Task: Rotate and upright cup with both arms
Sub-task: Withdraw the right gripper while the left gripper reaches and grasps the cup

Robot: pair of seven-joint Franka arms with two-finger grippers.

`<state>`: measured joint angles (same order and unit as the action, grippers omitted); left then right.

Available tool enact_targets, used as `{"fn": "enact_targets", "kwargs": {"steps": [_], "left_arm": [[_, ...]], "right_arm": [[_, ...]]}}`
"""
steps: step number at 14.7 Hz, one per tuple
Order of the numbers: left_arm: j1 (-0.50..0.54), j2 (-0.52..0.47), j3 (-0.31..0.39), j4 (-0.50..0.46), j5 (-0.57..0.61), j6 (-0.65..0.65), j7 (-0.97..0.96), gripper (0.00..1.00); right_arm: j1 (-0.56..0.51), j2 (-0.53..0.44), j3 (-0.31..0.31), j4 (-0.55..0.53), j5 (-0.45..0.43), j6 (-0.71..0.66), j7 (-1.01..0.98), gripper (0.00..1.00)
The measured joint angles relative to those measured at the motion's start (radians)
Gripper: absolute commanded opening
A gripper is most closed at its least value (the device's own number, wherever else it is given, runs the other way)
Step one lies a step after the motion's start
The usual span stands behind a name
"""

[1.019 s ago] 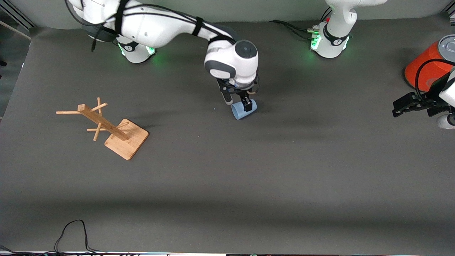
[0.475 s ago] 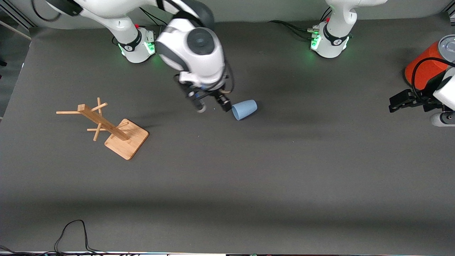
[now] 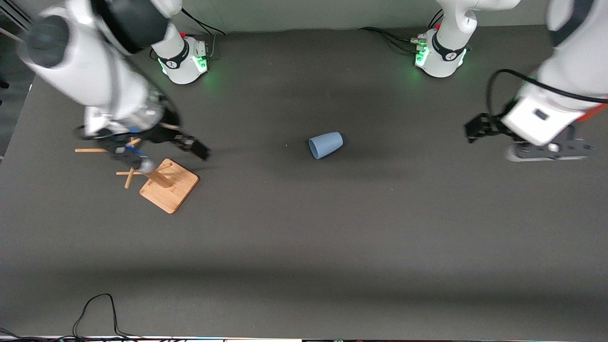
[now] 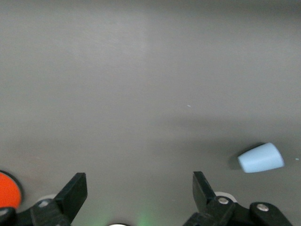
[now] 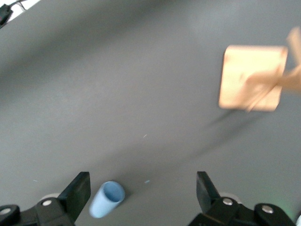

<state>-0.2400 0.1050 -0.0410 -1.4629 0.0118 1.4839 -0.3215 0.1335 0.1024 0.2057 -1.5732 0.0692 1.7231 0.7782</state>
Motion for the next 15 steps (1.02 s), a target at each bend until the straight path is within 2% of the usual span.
{"fn": "enact_targets", "kwargs": {"steps": [4, 6, 9, 15], "left_arm": [[-0.139, 0.015, -0.003, -0.008, 0.0, 0.002, -0.196, 1.0], [-0.208, 0.035, -0.003, -0.007, -0.001, 0.01, -0.305, 1.0], [-0.324, 0.11, -0.004, 0.037, -0.002, 0.034, -0.51, 1.0], [-0.481, 0.36, -0.003, 0.266, 0.006, 0.046, -0.766, 1.0]], "right_arm": [[0.001, -0.048, -0.212, -0.027, 0.002, 0.001, -0.463, 1.0], [0.001, -0.05, -0.264, -0.023, 0.002, -0.018, -0.572, 1.0], [0.004, -0.052, -0.277, -0.02, -0.028, -0.057, -0.617, 1.0], [0.005, -0.05, -0.289, -0.007, -0.054, -0.067, -0.701, 1.0]]}}
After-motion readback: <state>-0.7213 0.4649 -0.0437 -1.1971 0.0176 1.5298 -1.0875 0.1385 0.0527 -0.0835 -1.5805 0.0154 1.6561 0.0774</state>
